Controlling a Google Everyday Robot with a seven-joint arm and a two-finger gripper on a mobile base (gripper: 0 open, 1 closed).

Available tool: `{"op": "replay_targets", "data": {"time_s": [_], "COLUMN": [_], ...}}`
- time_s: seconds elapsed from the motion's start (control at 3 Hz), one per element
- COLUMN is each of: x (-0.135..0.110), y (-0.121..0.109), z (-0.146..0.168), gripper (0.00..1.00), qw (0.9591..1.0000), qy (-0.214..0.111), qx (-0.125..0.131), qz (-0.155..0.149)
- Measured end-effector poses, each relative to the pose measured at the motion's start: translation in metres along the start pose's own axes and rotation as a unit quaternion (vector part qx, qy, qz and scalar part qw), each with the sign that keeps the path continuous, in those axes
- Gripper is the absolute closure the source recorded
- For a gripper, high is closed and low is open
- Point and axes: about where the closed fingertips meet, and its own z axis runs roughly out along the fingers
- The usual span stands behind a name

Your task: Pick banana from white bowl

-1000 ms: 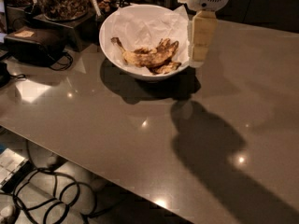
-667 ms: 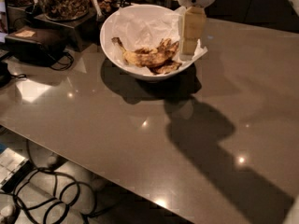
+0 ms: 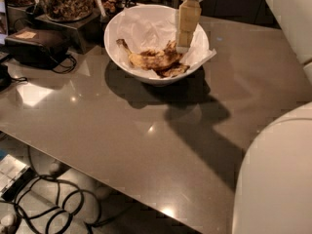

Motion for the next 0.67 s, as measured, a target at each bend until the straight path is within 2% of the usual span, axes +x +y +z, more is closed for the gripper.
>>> {"op": "replay_targets", "data": {"time_s": [0.33,0.67], "x": [0.0,0.0], "y": [-0.005,-0.004], "z": [0.013,0.025], "gripper": [0.06,0.22], "qw": [0.9999,0.9997], "qy": [0.003,0.004], "qx": [-0.005,-0.015], "qz": [0.01,0.018]}}
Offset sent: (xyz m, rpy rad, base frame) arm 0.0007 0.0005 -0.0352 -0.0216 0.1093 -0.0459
